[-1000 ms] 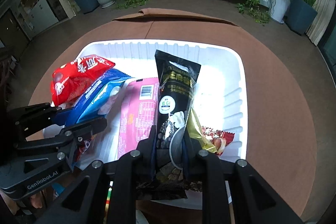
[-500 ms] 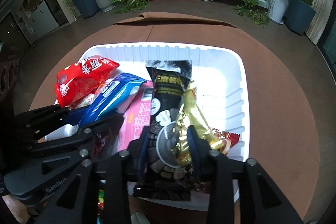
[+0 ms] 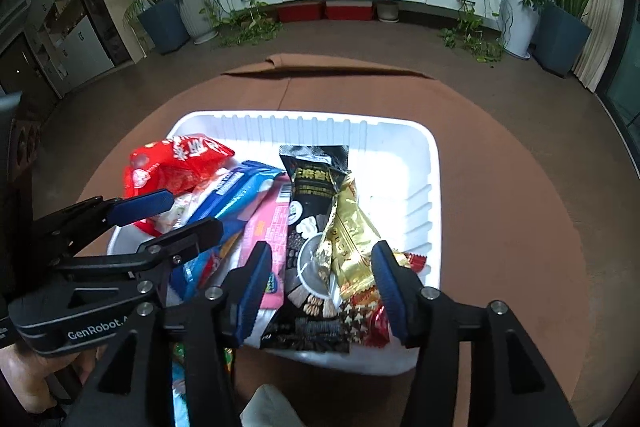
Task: Organize snacks
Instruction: 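Move the left gripper back and grasp the green seaweed packet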
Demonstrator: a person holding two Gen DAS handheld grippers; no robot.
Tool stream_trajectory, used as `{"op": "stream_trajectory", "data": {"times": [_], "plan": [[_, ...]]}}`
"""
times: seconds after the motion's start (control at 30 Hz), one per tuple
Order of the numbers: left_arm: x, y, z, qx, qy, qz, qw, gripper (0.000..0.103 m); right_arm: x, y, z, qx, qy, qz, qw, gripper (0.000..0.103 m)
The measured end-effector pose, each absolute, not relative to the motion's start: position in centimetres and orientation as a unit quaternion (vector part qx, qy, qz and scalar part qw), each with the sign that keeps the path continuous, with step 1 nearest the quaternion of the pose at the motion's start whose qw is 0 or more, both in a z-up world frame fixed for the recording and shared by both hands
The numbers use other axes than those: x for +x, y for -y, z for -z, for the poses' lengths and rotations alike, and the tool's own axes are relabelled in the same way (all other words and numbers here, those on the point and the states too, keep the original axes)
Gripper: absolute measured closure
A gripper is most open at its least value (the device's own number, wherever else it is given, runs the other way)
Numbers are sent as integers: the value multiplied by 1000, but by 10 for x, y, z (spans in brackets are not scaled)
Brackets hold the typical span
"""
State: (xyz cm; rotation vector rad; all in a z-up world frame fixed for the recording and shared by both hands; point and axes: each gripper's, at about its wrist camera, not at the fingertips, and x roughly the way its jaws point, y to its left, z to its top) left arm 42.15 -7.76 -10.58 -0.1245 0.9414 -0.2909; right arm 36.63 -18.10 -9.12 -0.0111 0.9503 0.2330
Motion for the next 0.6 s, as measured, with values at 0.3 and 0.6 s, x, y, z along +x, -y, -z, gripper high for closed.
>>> {"op": "stream_trajectory", "data": {"times": [0.3,0.6], "plan": [[332,46,48,-69,-395,151,903,0,292,213,57,70,-391,-127,909,12],[221,13,78,-44,-417,128,899,0,208,226,91,122,-411,-121,895,12]]}}
